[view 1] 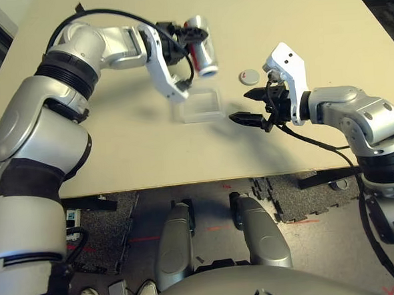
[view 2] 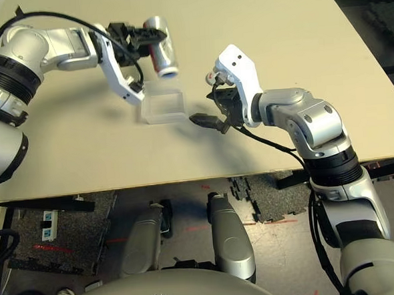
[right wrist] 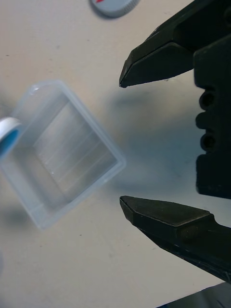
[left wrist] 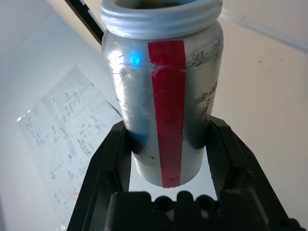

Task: Pour the medicine from the bottle into the box.

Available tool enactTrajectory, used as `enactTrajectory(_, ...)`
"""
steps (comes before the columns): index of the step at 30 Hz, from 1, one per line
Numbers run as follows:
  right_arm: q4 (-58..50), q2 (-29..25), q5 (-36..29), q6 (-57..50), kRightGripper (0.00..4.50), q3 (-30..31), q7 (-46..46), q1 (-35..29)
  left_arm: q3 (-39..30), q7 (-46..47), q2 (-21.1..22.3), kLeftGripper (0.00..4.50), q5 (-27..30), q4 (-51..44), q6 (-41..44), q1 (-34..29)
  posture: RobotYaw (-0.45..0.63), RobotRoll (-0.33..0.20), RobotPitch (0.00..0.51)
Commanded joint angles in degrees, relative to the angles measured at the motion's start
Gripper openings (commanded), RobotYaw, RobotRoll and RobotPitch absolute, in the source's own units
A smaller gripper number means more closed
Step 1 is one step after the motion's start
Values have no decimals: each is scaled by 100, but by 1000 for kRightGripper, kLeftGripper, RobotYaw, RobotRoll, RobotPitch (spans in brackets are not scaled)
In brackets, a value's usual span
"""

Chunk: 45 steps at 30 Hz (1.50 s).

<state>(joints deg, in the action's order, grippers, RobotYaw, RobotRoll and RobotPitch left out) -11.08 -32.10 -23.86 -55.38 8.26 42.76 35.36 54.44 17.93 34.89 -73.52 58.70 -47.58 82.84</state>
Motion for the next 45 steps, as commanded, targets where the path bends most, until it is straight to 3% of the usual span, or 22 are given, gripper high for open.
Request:
enactTrajectory(1, 15, -9, -8, 48, 4500, -56, -14, 16, 58, 120, -66, 2397, -37, 71, -122, 6, 5, 0, 172)
enactTrajectory(8, 72, -15, 1, 84, 4500, -44, 13, 51, -42, 56, -88, 2397, 64, 248, -77, 5, 15, 0, 171)
enactTrajectory(12, 78, -8, -17, 80, 4500, -37, 32, 64, -420, -359, -111, 2397, 612, 561, -99, -98, 20, 0, 172)
enactTrajectory(17, 75, -52, -33, 58, 4500, -34, 92, 67, -1891, -1901, -312, 2397, 2626, 1022, -25, -551, 28, 0, 177)
enactTrajectory(22, 116, -78, -39, 51, 4500, -26, 145, 105, -4060, -3844, -919, 2397, 5306, 1022, 1525, -1090, 37, 0, 182)
enactTrajectory(24, 179, -67, -26, 51, 4500, -16, 166, 158, -4968, -3963, -1172, 2397, 6314, 734, 2259, -1447, 42, 0, 185)
enactTrajectory(26, 205, -71, -26, 47, 4500, -22, 185, 175, -5403, -3982, -1330, 2397, 6796, 327, 2688, -1781, 45, 0, 187)
enactTrajectory(34, 456, 16, 15, 103, 4500, -158, 25, 298, -6196, -3463, -1766, 2397, 7644, -971, 3998, -2856, 53, 0, 194)
enactTrajectory(45, 965, 292, 136, 345, 4500, -587, -540, 523, -6694, -2859, -1896, 2397, 8016, -793, 4601, -3220, 43, 0, 200)
